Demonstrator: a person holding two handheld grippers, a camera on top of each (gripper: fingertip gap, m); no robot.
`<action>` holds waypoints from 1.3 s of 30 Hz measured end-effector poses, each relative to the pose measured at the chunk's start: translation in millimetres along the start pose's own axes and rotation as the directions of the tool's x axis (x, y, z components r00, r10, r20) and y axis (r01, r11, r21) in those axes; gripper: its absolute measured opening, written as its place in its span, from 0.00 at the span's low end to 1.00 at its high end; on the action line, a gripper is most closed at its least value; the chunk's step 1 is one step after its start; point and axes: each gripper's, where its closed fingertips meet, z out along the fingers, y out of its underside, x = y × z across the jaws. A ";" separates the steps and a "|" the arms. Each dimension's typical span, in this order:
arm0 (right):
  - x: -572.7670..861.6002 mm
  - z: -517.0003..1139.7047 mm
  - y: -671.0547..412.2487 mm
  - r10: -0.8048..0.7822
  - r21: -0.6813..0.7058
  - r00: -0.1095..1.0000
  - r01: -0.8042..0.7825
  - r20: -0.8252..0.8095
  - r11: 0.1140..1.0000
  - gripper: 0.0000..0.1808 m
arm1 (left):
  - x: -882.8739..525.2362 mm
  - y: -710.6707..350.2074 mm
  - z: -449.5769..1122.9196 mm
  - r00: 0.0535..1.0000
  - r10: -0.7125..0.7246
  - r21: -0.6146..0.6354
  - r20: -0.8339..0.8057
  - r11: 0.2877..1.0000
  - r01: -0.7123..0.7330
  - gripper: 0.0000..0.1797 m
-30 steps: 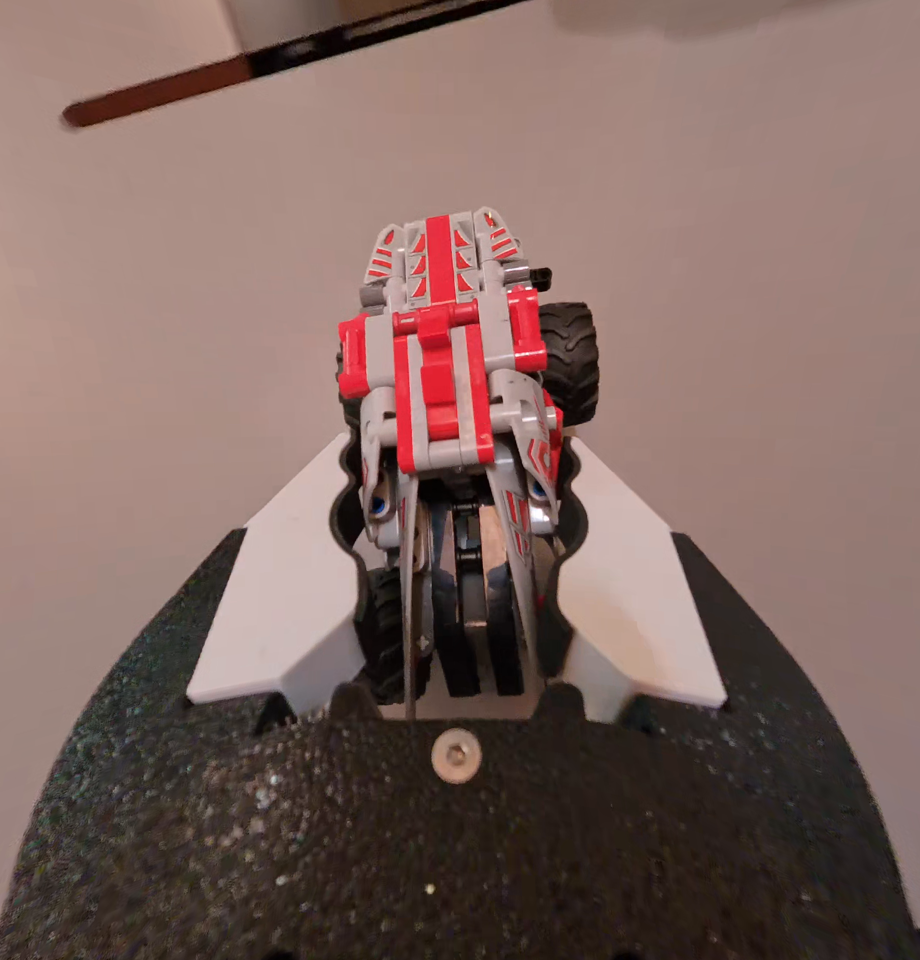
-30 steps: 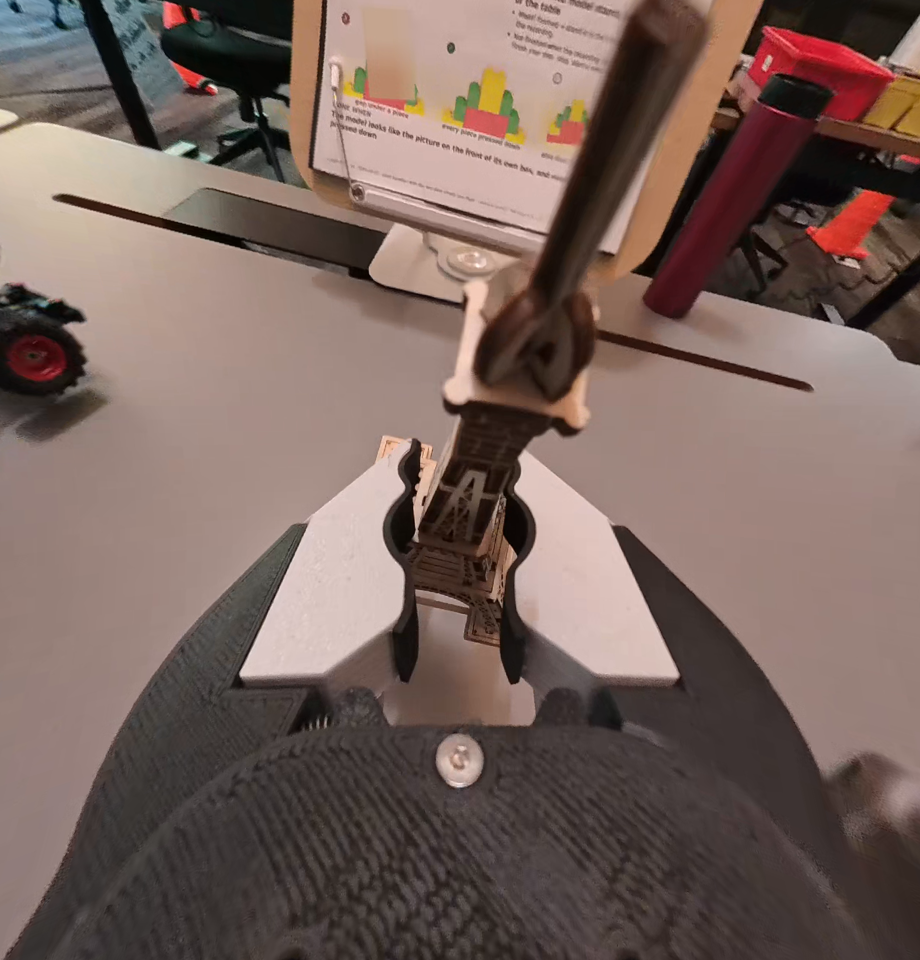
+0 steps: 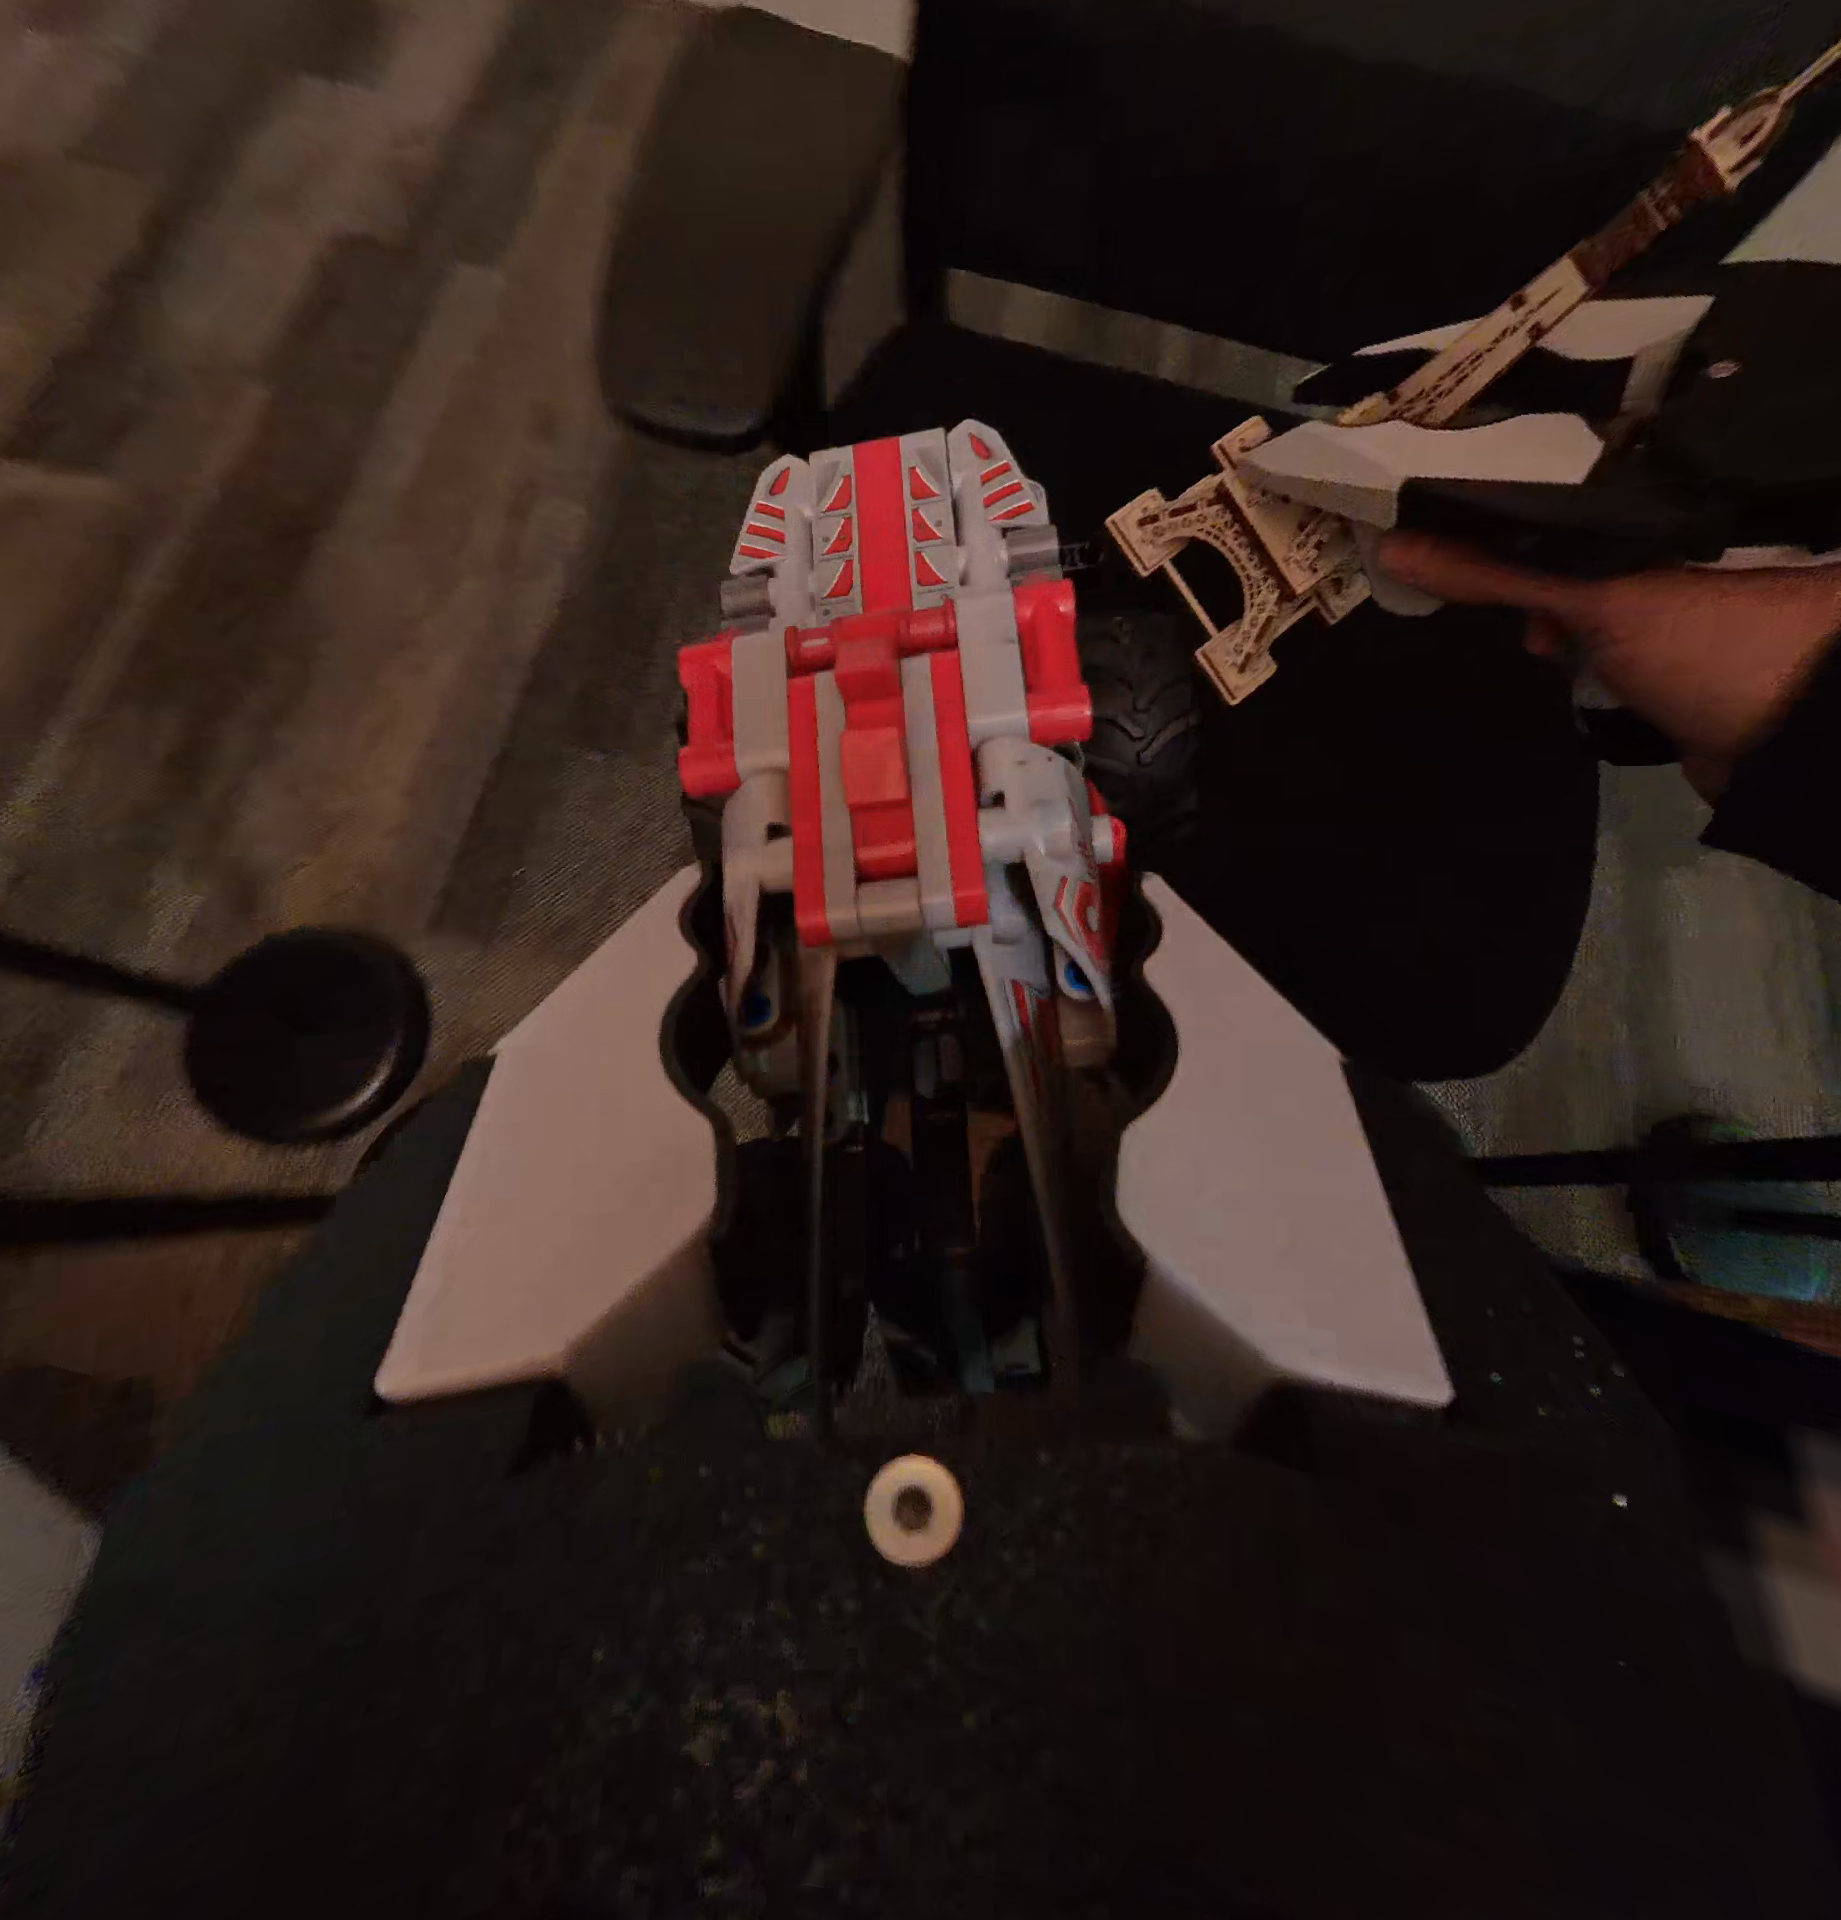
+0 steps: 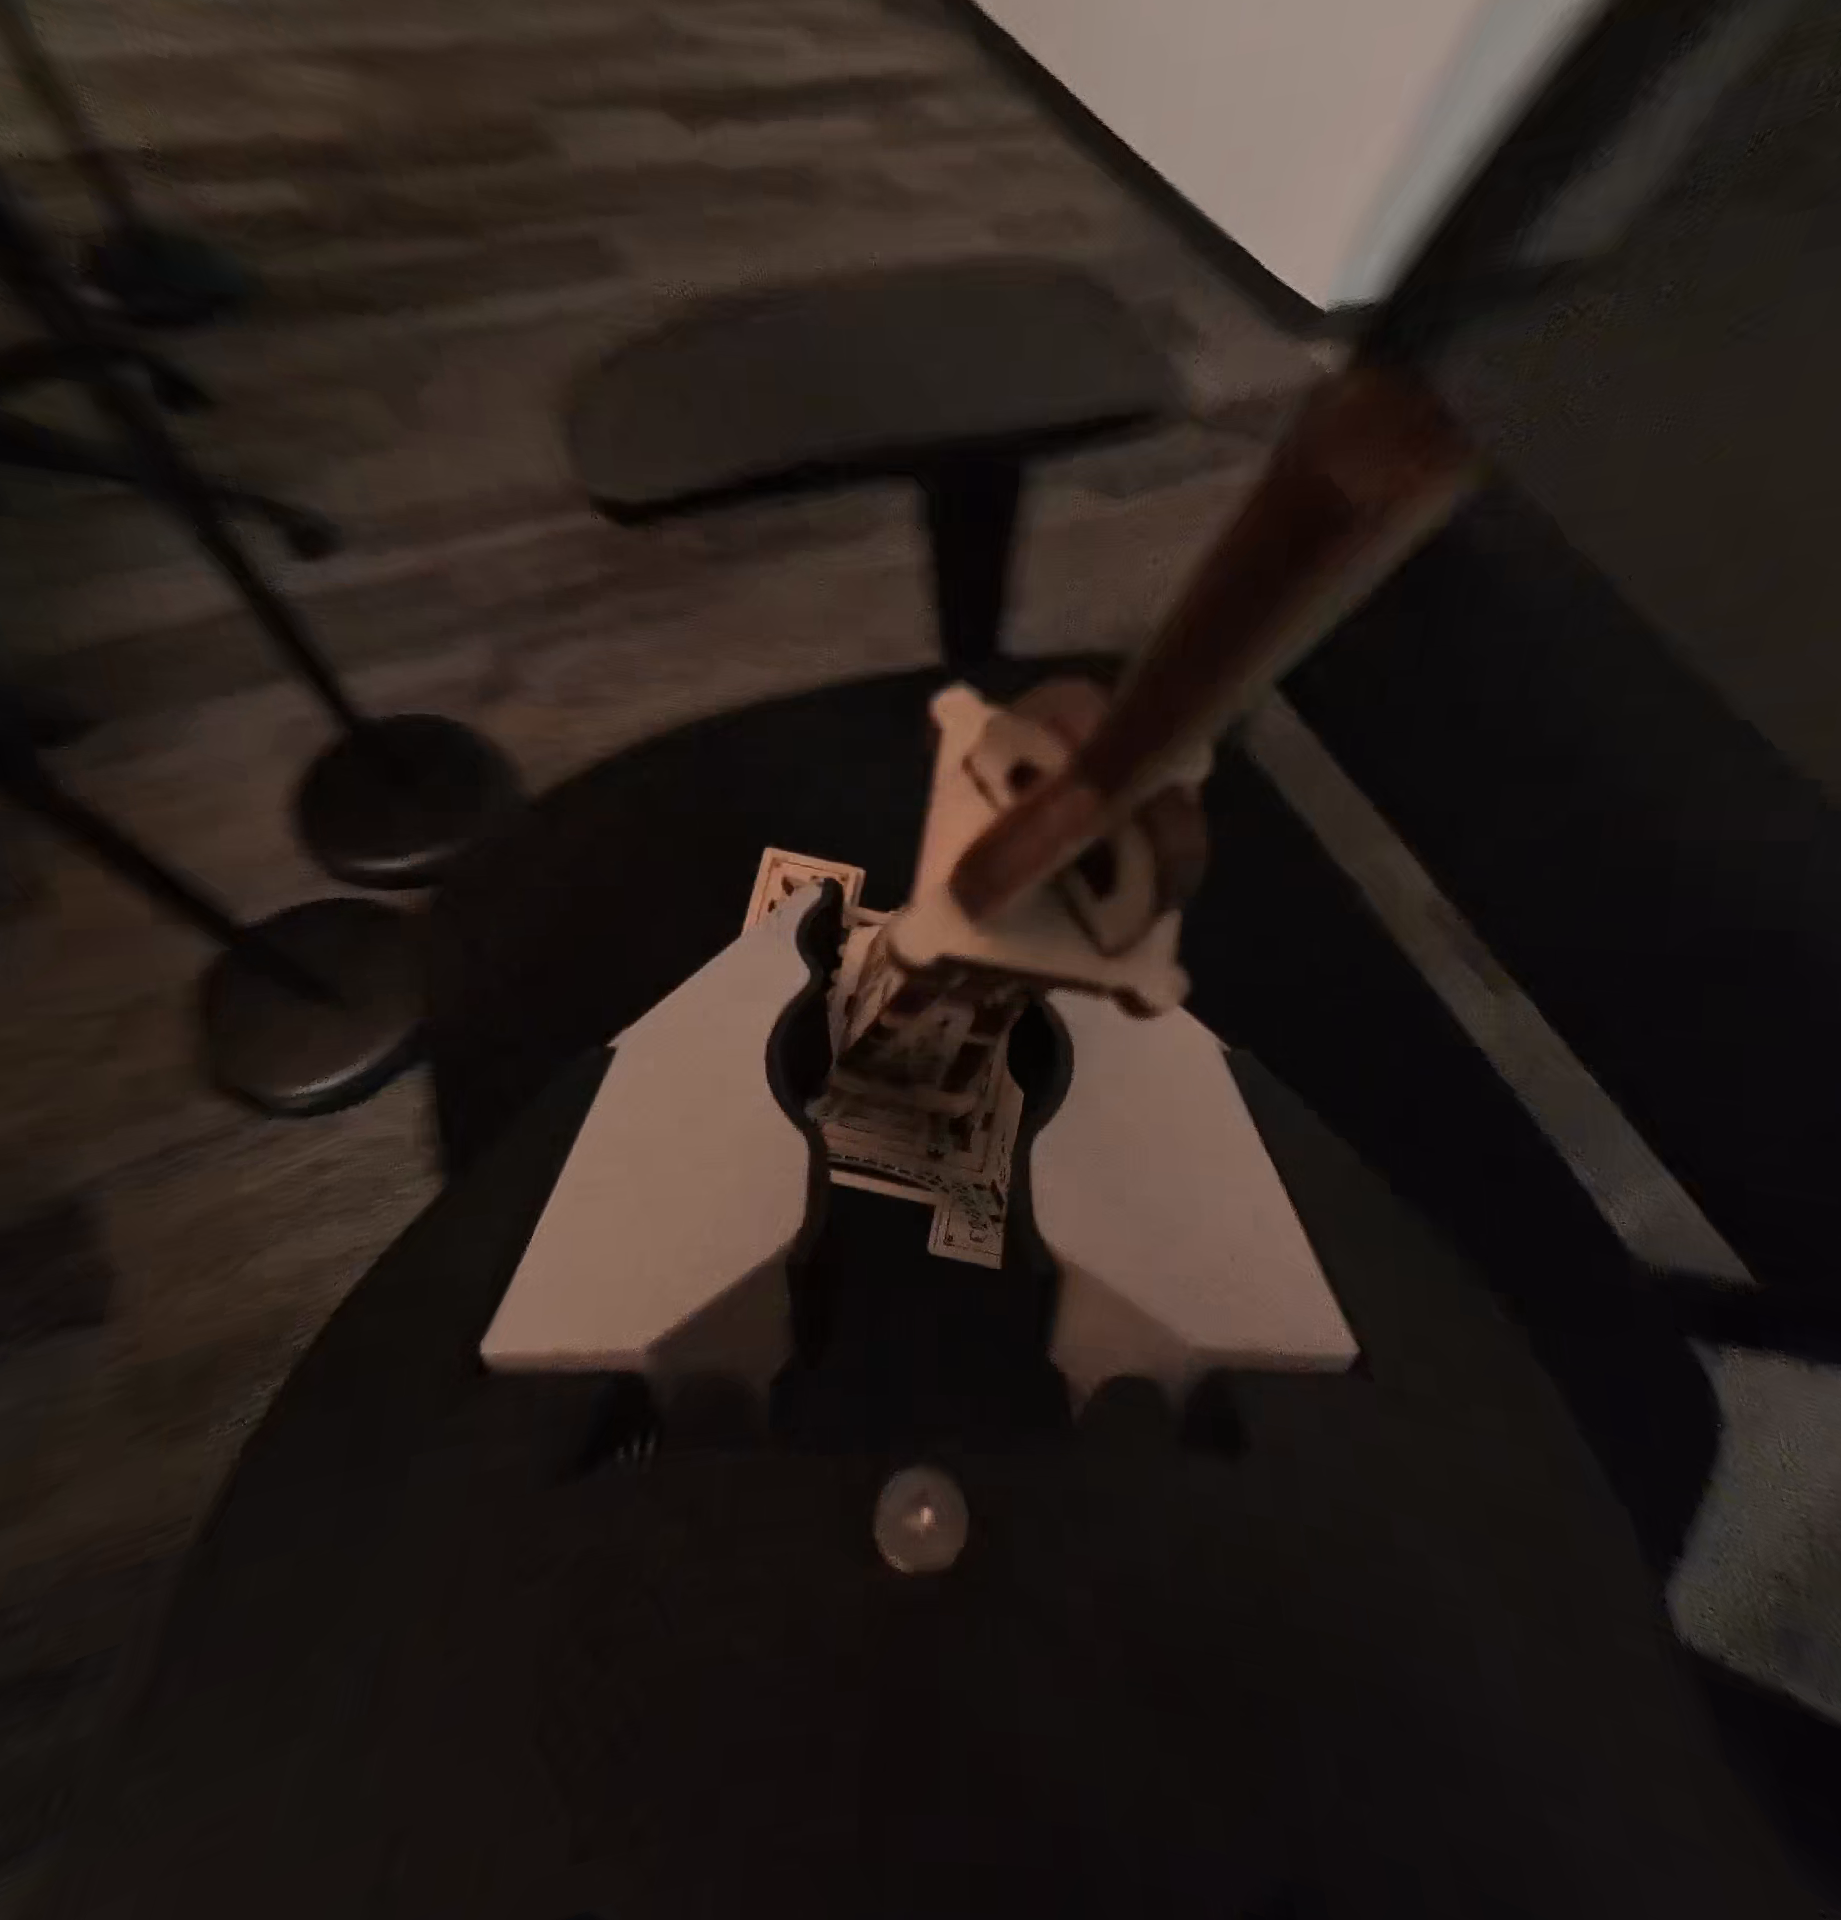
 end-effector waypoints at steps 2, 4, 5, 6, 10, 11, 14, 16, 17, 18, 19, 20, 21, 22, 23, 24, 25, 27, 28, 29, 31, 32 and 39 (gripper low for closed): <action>59.2 14.1 32.5 0.053 -0.039 0.993 -0.057 -0.102 0.998 0.15 | 25.4 -18.6 70.7 0.997 0.036 -0.036 -0.066 0.999 -0.039 0.41; 104.2 23.8 60.4 0.091 -0.059 0.980 -0.102 -0.176 0.993 0.16 | 53.2 -29.2 135.4 0.991 0.061 -0.068 -0.121 0.995 -0.070 0.41; 118.8 27.0 75.1 0.104 -0.082 0.972 -0.123 -0.211 0.989 0.16 | 65.3 -32.2 163.7 0.987 0.076 -0.086 -0.139 0.992 -0.088 0.41; 131.3 28.6 86.6 0.109 -0.100 0.965 -0.136 -0.238 0.986 0.16 | 76.7 -33.5 190.4 0.984 0.095 -0.101 -0.150 0.989 -0.111 0.41; 151.7 35.1 126.0 0.122 -0.151 0.944 -0.175 -0.307 0.973 0.16 | 104.2 -30.5 270.1 0.978 0.151 -0.139 -0.141 0.975 -0.171 0.41; 152.8 36.3 136.2 0.137 -0.167 0.939 -0.196 -0.314 0.966 0.16 | 106.4 -25.8 283.2 0.978 0.162 -0.157 -0.133 0.971 -0.182 0.41; 148.5 42.7 155.6 0.160 -0.196 0.942 -0.223 -0.295 0.955 0.16 | 107.3 -7.5 307.4 0.966 0.226 -0.211 -0.121 0.946 -0.248 0.41; 145.5 46.8 165.9 0.152 -0.223 0.947 -0.219 -0.282 0.950 0.16 | 109.5 -7.5 312.1 0.950 0.291 -0.189 -0.113 0.932 -0.308 0.41; 142.8 49.1 170.0 0.157 -0.233 0.951 -0.221 -0.266 0.947 0.16 | 110.6 -4.2 313.4 0.943 0.311 -0.207 -0.119 0.921 -0.330 0.42; 139.4 53.5 171.6 0.165 -0.235 0.955 -0.224 -0.248 0.946 0.16 | 111.9 -1.5 314.1 0.936 0.330 -0.218 -0.124 0.911 -0.350 0.41; 136.3 56.2 173.4 0.172 -0.240 0.957 -0.228 -0.232 0.944 0.17 | 114.6 1.4 313.9 0.931 0.337 -0.226 -0.139 0.905 -0.362 0.41; 134.4 58.3 175.5 0.174 -0.249 0.958 -0.230 -0.226 0.941 0.19 | 117.0 4.2 312.9 0.931 0.328 -0.236 -0.160 0.903 -0.358 0.42; 131.8 60.7 176.6 0.185 -0.253 0.958 -0.238 -0.217 0.938 0.23 | 116.0 6.2 311.5 0.937 0.309 -0.252 -0.163 0.905 -0.342 0.41; 129.2 62.4 176.7 0.201 -0.252 0.957 -0.250 -0.207 0.935 0.26 | 113.9 7.7 309.2 0.944 0.288 -0.265 -0.162 0.909 -0.323 0.43; 128.2 62.8 177.1 0.214 -0.250 0.954 -0.264 -0.208 0.931 0.28 | 112.1 9.4 306.4 0.949 0.266 -0.274 -0.168 0.912 -0.304 0.44; 127.4 62.5 179.3 0.222 -0.258 0.952 -0.273 -0.212 0.927 0.32 | 109.6 10.5 302.5 0.954 0.247 -0.281 -0.170 0.916 -0.287 0.45; 127.1 61.5 183.3 0.220 -0.276 0.949 -0.279 -0.223 0.920 0.40 | 106.2 11.0 296.9 0.957 0.236 -0.281 -0.168 0.919 -0.276 0.46; 130.6 52.5 192.7 0.206 -0.303 0.938 -0.289 -0.278 0.908 0.51 | 96.2 8.5 276.8 0.962 0.224 -0.244 -0.157 0.935 -0.258 0.48; 129.9 45.3 195.9 0.221 -0.300 0.927 -0.313 -0.303 0.901 0.56 | 90.0 6.9 261.7 0.965 0.218 -0.216 -0.148 0.945 -0.246 0.49; 127.8 37.2 198.6 0.243 -0.288 0.912 -0.342 -0.329 0.894 0.58 | 81.8 7.2 243.4 0.968 0.213 -0.194 -0.131 0.952 -0.236 0.50; 120.5 15.8 208.7 0.283 -0.288 0.873 -0.411 -0.397 0.865 0.68 | 59.5 12.7 197.2 0.972 0.223 -0.147 -0.070 0.962 -0.231 0.51; 115.1 4.1 213.1 0.287 -0.289 0.857 -0.431 -0.428 0.855 0.69 | 47.7 17.8 169.6 0.974 0.221 -0.116 -0.039 0.968 -0.225 0.48; -15.3 -25.2 208.2 0.133 -0.485 0.989 -0.148 -0.066 0.862 0.61 | -111.2 131.5 -95.2 0.813 -0.244 0.107 0.529 0.969 0.222 0.52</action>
